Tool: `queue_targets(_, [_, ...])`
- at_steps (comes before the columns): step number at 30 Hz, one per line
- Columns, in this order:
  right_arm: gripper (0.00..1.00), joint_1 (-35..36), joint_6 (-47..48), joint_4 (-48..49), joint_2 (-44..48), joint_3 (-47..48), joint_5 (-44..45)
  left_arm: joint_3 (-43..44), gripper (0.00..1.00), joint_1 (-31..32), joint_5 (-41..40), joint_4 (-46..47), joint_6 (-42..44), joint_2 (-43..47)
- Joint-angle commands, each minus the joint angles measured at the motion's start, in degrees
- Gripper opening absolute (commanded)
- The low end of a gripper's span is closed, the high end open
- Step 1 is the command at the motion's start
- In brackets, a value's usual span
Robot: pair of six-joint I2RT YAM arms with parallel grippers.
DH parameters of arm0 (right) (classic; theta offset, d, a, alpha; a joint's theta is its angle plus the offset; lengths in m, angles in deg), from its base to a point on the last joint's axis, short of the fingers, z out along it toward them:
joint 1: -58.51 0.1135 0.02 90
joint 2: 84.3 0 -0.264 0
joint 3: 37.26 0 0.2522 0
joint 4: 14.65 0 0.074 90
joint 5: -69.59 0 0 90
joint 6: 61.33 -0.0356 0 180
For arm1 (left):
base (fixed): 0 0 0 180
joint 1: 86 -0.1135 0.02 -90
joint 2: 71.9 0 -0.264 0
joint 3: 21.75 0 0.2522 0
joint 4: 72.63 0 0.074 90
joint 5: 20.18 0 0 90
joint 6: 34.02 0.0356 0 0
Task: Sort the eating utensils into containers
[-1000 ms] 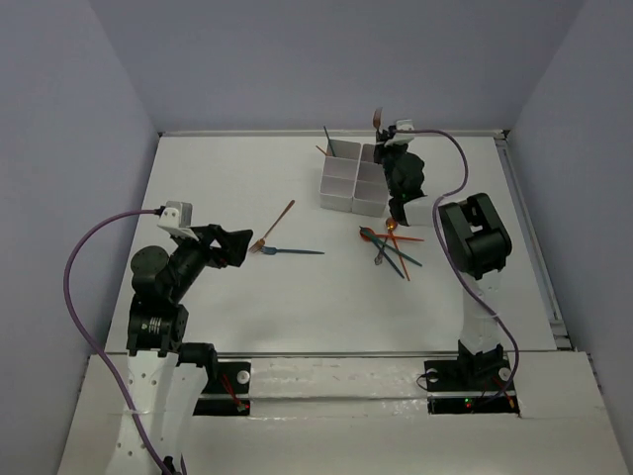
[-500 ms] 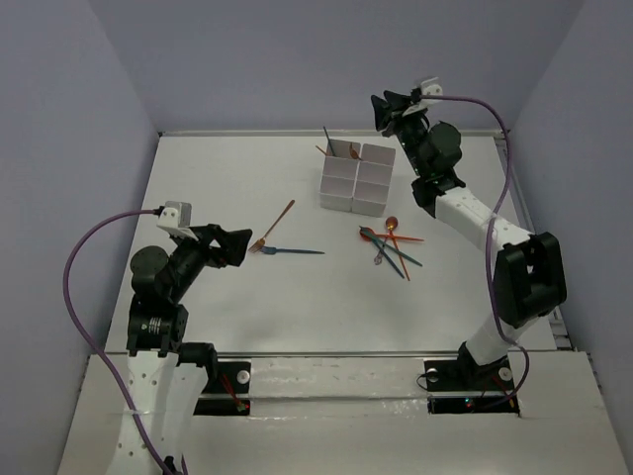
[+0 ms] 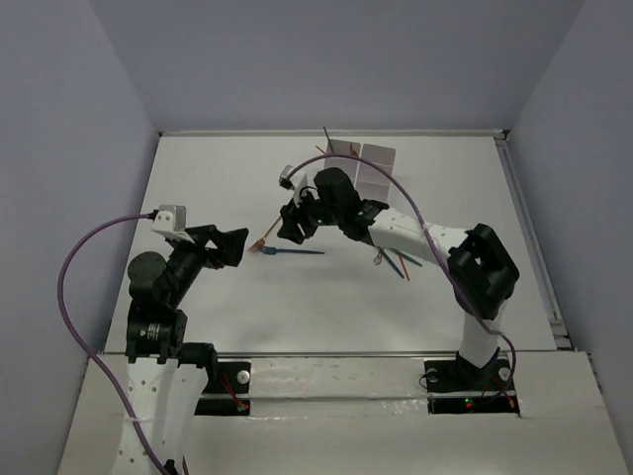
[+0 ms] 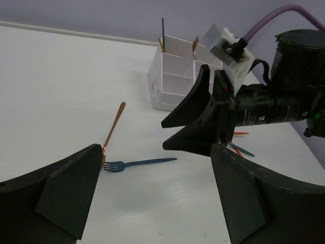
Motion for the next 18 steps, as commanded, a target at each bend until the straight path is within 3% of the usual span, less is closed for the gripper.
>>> queue_targets(1, [0.63, 0.79, 7.02, -14.15, -5.69, 7.69, -0.11, 0.64, 0.99, -0.35, -3.35, 1.04, -1.03, 1.44])
queue_targets(8, [0.66, 2.47, 11.24, -23.04, -16.32, 17.01, 5.78, 1.08, 0.99, -0.35, -9.24, -0.81, -2.43, 1.61])
queue_targets(18, [0.63, 4.22, 14.24, -30.16, -27.23, 27.82, 8.68, 0.72, 0.99, -0.35, -6.87, -0.11, -2.26, 1.09])
